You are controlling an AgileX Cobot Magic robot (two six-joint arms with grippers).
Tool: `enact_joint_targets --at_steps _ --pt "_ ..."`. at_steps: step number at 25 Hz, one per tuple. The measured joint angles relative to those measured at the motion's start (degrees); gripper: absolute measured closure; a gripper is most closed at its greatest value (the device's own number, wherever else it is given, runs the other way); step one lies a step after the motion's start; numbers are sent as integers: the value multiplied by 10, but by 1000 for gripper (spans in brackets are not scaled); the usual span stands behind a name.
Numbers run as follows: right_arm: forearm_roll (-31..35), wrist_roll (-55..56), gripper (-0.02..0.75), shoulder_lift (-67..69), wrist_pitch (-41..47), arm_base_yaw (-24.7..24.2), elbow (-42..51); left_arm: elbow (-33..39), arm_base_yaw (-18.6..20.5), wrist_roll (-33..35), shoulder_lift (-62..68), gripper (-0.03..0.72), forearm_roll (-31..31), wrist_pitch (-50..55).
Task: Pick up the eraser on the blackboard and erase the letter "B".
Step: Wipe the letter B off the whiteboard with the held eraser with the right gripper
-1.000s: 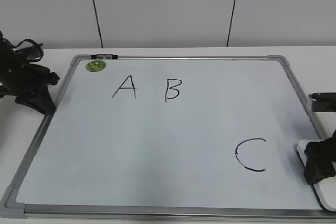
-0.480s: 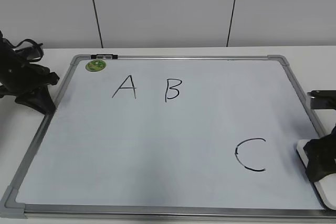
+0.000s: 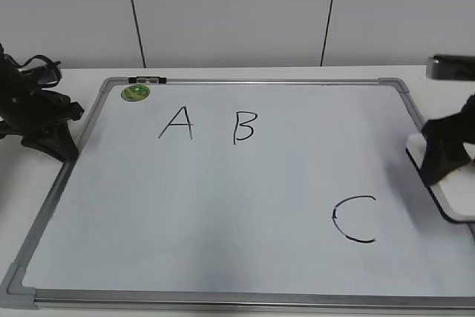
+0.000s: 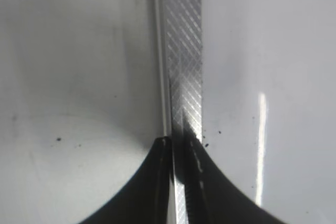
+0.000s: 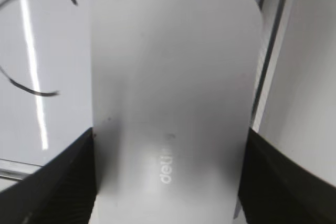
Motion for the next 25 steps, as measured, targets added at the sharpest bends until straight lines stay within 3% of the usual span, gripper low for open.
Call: enact_joint_targets --at_steps 4,14,21,25 --pt "22 -15 202 1 48 21 -101 0 0 0 0 655 0 0" --pt "-2 -10 202 139 133 162 -376 0 1 0 0 655 -2 1" --pt "-15 -2 202 286 136 208 -560 0 1 0 0 655 -4 4" --pt "-16 3 202 346 136 219 -619 0 1 0 0 655 -4 5"
